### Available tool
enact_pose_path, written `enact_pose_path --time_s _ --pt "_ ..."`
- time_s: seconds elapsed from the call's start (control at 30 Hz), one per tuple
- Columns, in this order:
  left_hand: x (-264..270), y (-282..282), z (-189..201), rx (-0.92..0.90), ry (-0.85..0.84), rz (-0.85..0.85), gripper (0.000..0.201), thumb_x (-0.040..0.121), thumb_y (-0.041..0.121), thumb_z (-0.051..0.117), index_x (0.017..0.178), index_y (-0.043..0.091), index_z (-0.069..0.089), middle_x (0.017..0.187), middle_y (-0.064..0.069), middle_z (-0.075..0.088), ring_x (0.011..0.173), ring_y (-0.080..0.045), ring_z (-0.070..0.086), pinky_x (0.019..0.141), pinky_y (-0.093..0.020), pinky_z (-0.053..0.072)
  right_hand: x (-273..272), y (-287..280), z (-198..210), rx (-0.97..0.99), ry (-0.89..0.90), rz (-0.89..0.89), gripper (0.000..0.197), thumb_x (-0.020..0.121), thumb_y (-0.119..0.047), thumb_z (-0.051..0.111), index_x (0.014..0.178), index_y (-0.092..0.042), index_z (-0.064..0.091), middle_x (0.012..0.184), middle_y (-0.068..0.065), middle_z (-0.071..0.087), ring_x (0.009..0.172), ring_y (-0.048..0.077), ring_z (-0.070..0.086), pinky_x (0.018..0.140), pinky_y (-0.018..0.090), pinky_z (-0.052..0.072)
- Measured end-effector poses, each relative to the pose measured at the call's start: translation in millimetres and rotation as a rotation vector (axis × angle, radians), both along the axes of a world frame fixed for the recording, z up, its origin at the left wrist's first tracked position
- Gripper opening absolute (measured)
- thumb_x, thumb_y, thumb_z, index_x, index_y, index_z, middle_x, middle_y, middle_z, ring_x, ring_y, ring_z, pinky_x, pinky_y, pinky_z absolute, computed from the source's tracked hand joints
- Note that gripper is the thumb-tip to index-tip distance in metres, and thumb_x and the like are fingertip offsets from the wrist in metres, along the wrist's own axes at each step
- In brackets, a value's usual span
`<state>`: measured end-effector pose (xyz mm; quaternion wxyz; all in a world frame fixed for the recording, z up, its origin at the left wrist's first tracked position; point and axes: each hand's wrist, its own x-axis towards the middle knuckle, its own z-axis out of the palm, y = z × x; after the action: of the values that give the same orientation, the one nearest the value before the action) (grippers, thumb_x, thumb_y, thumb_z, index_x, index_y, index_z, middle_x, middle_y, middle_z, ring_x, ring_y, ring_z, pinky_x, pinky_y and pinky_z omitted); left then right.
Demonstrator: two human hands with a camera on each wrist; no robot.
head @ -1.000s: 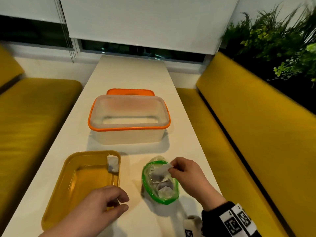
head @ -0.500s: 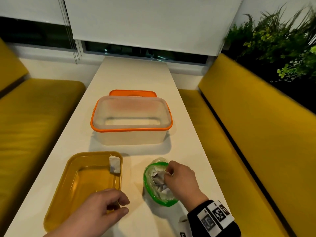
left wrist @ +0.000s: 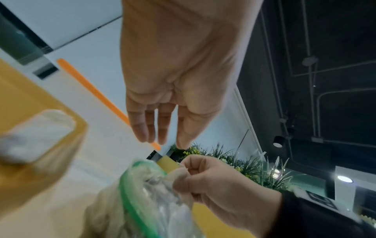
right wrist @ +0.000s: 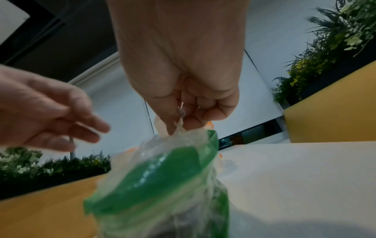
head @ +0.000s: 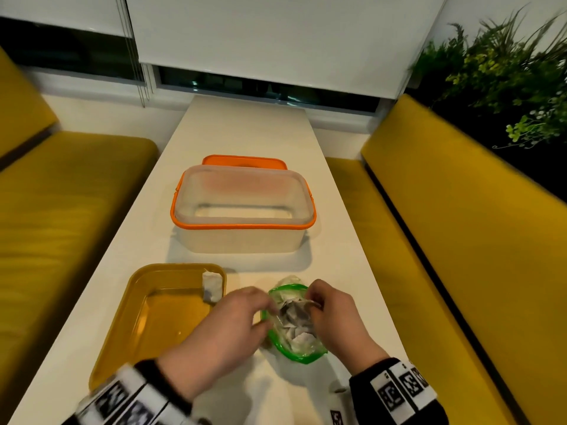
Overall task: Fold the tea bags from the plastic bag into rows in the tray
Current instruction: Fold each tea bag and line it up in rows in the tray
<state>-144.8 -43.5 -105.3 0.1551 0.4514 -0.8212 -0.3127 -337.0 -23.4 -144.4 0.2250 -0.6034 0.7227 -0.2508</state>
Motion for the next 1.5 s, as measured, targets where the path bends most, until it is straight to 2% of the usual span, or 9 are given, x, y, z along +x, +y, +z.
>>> enact_pose_path --time_s 0.1,0.2,0.3,0.67,0.83,1.0,1.13,1.3,1.5 --pt "-30.5 -29.5 5.5 -0.039 -0.183 0.004 0.027 0.09 0.016 0.053 0.114 0.025 0.064 0.129 0.004 0.053 0.119 -0.016 0.049 0.097 -0.022 0.036 0.7 3.5 -5.9 0.017 -0.03 0.005 0.016 0.086 -0.01 0.055 0.094 -0.023 0.061 0.081 -0.007 0.063 0.076 0.014 0.058 0.063 0.017 0.043" --pt "-50.8 -45.9 7.4 0.005 -0.366 -0.081 0.045 0.089 0.007 0.052 0.131 0.02 0.053 0.138 -0.005 0.049 0.125 -0.023 0.047 0.099 -0.026 0.037 0.1 7.2 -2.9 -0.029 -0.096 -0.015 0.024 0.084 -0.005 0.055 0.09 -0.028 0.061 0.081 -0.011 0.065 0.077 0.004 0.059 0.061 0.008 0.041" --pt "-55.0 -52.0 2.1 0.058 -0.427 -0.109 0.056 0.088 0.004 0.051 0.141 0.017 0.041 0.142 -0.006 0.046 0.129 -0.023 0.043 0.1 -0.024 0.037 -4.2 11.4 3.5 -0.071 -0.189 -0.056 0.028 0.082 -0.001 0.055 0.079 -0.028 0.059 0.075 -0.009 0.066 0.074 0.001 0.059 0.06 0.011 0.045" --pt "-51.0 -55.8 -0.3 0.14 -0.424 -0.092 0.051 0.087 0.006 0.053 0.136 0.019 0.048 0.136 -0.005 0.051 0.122 -0.023 0.049 0.093 -0.025 0.041 -13.5 9.9 22.4 -0.111 -0.471 -0.117 0.02 0.082 0.004 0.063 0.078 -0.016 0.064 0.073 -0.003 0.069 0.069 0.009 0.063 0.066 0.027 0.052" --pt "-42.5 -53.5 18.8 0.349 0.093 0.012 0.038 0.089 0.011 0.057 0.126 0.021 0.058 0.129 0.002 0.058 0.117 -0.013 0.054 0.095 -0.021 0.042 -24.0 6.7 36.1 -0.096 -0.837 -0.186 0.016 0.084 0.009 0.059 0.083 -0.006 0.063 0.076 0.012 0.065 0.072 0.027 0.057 0.062 0.035 0.047" --pt "-44.3 -39.9 32.4 0.791 0.471 -0.114 0.031 0.088 -0.002 0.051 0.11 0.017 0.061 0.105 -0.003 0.064 0.1 -0.016 0.058 0.087 -0.03 0.047 -17.9 5.1 59.7 0.008 -1.112 -0.114 0.01 0.082 0.004 0.058 0.09 -0.002 0.061 0.08 0.018 0.064 0.067 0.024 0.059 0.058 0.029 0.051" --pt "-35.7 -38.9 33.9 0.978 0.654 -0.123 0.025 0.089 -0.009 0.045 0.103 0.01 0.055 0.098 -0.014 0.065 0.093 -0.026 0.065 0.092 -0.042 0.051 -7.9 4.2 72.7 -0.009 -1.019 -0.095 0.01 0.085 0.007 0.058 0.086 -0.002 0.063 0.074 0.013 0.067 0.064 0.022 0.062 0.056 0.027 0.053" --pt "-22.9 -32.9 31.4 1.11 0.795 -0.027 0.029 0.092 -0.004 0.046 0.121 -0.001 0.047 0.102 -0.022 0.067 0.082 -0.026 0.071 0.075 -0.031 0.059 5.5 -0.5 76.4 -0.116 -0.968 -0.212 0.012 0.083 0.008 0.061 0.078 -0.003 0.061 0.073 0.017 0.064 0.064 0.027 0.058 0.056 0.032 0.052" --pt "3.9 -24.2 27.5 1.081 0.935 0.217 0.023 0.096 0.001 0.043 0.115 0.012 0.047 0.082 -0.021 0.069 0.074 -0.028 0.072 0.062 -0.029 0.06 16.0 0.2 85.3 -0.135 -0.922 -0.237 0.009 0.085 0.002 0.061 0.082 -0.006 0.064 0.077 0.018 0.067 0.064 0.023 0.059 0.056 0.03 0.044"
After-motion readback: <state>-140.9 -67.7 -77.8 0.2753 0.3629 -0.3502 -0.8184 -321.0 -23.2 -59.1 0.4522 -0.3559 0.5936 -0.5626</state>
